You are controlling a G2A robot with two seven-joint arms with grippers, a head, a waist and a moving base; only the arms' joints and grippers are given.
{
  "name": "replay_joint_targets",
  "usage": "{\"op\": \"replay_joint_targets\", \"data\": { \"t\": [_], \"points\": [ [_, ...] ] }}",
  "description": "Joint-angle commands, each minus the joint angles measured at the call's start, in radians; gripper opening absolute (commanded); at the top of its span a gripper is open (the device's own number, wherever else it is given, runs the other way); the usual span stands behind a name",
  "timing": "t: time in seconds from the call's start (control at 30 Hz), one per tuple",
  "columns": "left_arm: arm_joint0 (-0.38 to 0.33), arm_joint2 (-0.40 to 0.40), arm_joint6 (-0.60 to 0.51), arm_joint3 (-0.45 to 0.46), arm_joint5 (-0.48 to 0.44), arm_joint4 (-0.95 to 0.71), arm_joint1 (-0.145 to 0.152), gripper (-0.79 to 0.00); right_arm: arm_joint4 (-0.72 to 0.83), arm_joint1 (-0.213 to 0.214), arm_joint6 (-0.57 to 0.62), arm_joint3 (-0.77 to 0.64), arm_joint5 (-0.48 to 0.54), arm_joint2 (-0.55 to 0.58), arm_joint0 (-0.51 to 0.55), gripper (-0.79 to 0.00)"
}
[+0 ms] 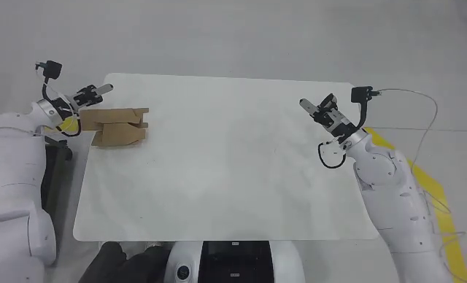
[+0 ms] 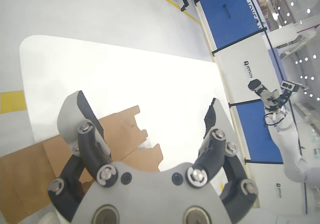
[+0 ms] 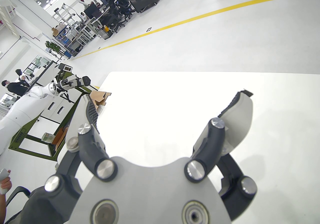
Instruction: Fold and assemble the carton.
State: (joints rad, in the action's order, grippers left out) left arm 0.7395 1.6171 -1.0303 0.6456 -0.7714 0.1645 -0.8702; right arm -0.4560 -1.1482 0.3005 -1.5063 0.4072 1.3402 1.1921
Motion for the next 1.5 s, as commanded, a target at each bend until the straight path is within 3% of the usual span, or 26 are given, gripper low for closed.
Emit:
{"op": "replay_joint_targets", "data": {
  "t": [0.0, 0.47, 0.53, 0.73, 1.0, 1.23, 1.47],
  "points": [
    [0.001, 0.000, 0.003, 0.003, 0.001, 0.006, 0.000, 0.000, 0.000, 0.000, 0.000, 0.000, 0.000, 0.000, 0.000, 0.000],
    [0.001, 0.000, 0.003, 0.003, 0.001, 0.006, 0.000, 0.000, 0.000, 0.000, 0.000, 0.000, 0.000, 0.000, 0.000, 0.000],
    [0.014, 0.003, 0.006, 0.006, 0.035, -0.005, 0.002, 0.000, 0.000, 0.000, 0.000, 0.000, 0.000, 0.000, 0.000, 0.000],
    [0.045, 0.080, -0.025, -0.013, 0.078, 0.015, 0.049, 0.000, 0.000, 0.000, 0.000, 0.000, 0.000, 0.000, 0.000, 0.000],
    [0.040, 0.180, -0.067, -0.104, 0.126, 0.020, 0.115, 0.000, 0.000, 0.000, 0.000, 0.000, 0.000, 0.000, 0.000, 0.000],
    [-0.028, 0.143, -0.026, -0.191, 0.188, 0.128, 0.135, 0.000, 0.000, 0.000, 0.000, 0.000, 0.000, 0.000, 0.000, 0.000],
    [-0.099, 0.060, 0.031, -0.315, 0.241, 0.181, 0.108, 0.000, 0.000, 0.000, 0.000, 0.000, 0.000, 0.000, 0.000, 0.000]
  ]
}}
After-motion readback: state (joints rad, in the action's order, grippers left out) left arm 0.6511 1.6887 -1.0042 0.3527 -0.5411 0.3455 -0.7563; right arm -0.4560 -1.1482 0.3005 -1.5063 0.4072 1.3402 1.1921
